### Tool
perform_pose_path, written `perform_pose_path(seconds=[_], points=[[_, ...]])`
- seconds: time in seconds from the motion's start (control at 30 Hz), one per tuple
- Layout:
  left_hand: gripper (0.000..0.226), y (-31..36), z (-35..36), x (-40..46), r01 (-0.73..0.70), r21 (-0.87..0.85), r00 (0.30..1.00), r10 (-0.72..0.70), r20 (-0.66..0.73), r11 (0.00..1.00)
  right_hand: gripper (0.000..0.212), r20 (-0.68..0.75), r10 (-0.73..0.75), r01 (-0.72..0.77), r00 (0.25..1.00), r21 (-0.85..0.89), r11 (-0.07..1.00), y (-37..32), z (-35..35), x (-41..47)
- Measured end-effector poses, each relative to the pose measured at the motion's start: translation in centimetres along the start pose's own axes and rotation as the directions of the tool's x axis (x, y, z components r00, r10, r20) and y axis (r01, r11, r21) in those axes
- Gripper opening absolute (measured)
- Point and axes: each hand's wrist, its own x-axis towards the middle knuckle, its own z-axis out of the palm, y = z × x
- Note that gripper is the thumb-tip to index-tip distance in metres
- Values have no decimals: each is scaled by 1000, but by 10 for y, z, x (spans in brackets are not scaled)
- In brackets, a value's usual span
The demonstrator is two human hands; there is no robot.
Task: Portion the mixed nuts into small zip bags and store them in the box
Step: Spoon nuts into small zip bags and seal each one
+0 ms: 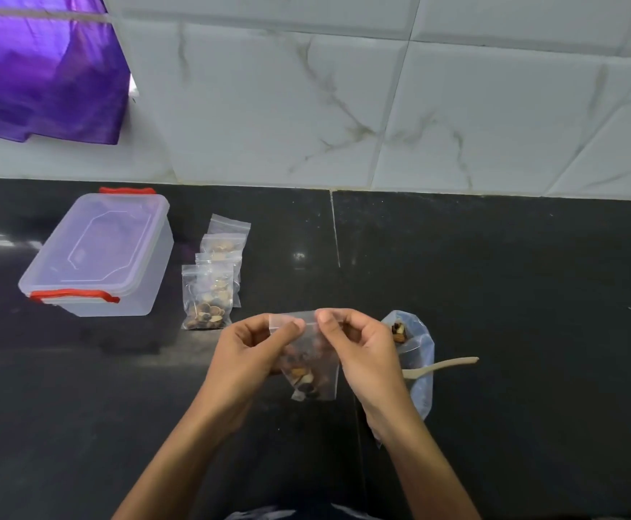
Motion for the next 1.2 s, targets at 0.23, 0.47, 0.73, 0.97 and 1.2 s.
perform_pose_path(seconds=[0.23, 0.47, 0.73, 0.97, 1.2], points=[[12, -2, -7, 3, -71, 64, 996, 74, -40, 995, 18, 106, 66, -72, 992, 55, 996, 1, 9, 1], [12, -7, -5, 2, -100, 133, 993, 107, -43, 986, 17, 78, 29, -31, 997, 21, 999, 5, 8, 2], [22, -8, -9, 5, 31, -63, 999, -33, -36, 998, 34, 59, 113, -119, 992, 114, 986, 14, 5, 6], [23, -9, -2, 5, -42, 22, 988, 44, -150, 999, 21, 23, 54, -56, 998, 66, 996, 15, 10, 7], [13, -10, -1, 4, -46, 81, 995, 53, -89, 996, 19, 26, 42, -44, 999, 79, 996, 13, 11, 6]])
